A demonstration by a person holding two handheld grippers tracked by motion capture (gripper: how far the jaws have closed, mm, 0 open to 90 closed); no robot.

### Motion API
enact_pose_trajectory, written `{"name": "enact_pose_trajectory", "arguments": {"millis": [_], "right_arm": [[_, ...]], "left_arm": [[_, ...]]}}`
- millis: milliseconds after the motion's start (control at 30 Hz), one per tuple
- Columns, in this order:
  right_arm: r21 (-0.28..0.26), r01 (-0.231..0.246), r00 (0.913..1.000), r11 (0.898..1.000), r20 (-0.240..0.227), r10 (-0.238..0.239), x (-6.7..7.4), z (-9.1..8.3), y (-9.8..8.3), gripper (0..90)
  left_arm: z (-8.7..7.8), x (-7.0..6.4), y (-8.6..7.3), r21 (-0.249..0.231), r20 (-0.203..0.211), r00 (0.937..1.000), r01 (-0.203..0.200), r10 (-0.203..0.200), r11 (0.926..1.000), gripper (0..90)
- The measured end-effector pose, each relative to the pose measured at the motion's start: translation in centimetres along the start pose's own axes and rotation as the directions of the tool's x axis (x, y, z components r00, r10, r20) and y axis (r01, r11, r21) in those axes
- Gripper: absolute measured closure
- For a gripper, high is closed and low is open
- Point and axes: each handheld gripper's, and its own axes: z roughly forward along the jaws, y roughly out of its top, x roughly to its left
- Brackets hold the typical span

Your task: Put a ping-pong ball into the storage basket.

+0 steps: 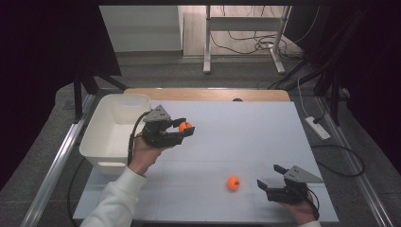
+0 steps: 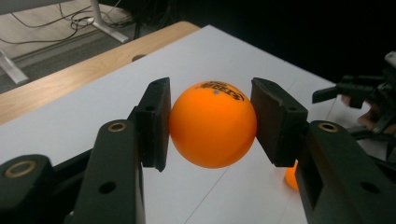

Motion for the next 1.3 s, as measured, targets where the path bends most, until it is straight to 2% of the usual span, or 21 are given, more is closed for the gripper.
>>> {"name": "enact_pose_trajectory", "arguments": {"millis": [400,767,1000,1300], "right_arm": [[0.002,0.001,1.0,1.0,0.003,-0.001,0.0,0.0,0.0,11.7],[0.0,0.0,1.0,1.0,0.005,0.0,-0.1,0.0,0.0,11.8],[-0.003,-0.003,1.0,1.0,0.005,0.003,-0.1,0.0,0.0,11.8],[-0.001,0.0,1.0,1.0,0.006,0.0,-0.1,0.0,0.0,11.7]], "left_arm": [[-1.4,0.2,1.4,-0.023,-0.028,0.9992,-0.03,0.03,0.9993,50.6],[-2.7,0.5,2.0,-0.049,-0.048,0.9984,-0.033,0.031,0.9983,50.6],[-3.7,1.0,2.3,-0.072,-0.061,0.9981,-0.019,0.014,0.9972,50.6],[-4.1,1.4,2.6,-0.082,-0.062,0.9981,-0.01,0.005,0.9965,50.6]]}}
